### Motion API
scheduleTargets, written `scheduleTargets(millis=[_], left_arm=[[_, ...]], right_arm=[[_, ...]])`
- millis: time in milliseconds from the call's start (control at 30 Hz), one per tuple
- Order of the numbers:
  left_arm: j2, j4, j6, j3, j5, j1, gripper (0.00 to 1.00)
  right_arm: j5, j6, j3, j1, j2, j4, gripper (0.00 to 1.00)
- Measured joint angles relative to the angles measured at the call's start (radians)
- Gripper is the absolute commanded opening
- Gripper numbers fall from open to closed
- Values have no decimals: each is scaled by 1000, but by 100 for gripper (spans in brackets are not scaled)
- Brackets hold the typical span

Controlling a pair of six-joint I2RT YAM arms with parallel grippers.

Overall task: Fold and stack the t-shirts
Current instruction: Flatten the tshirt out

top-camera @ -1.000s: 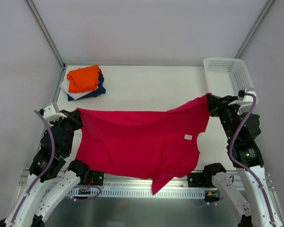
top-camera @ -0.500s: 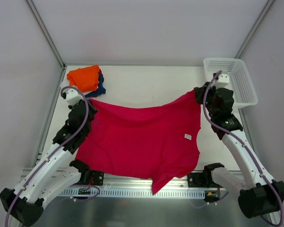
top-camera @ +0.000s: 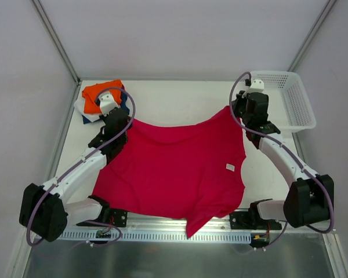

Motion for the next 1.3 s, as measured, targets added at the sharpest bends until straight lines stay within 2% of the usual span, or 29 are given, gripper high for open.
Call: scheduleTargets(millis=[333,667,1300], left_arm=[[227,90,20,112,18,79,0],[390,121,22,206,64,124,0],[490,134,10,238,84,144,0]], right_arm=[[31,-31,120,0,202,48,0],[50,-55,252,0,371,55,0],[39,-82,589,-2,703,24,0]])
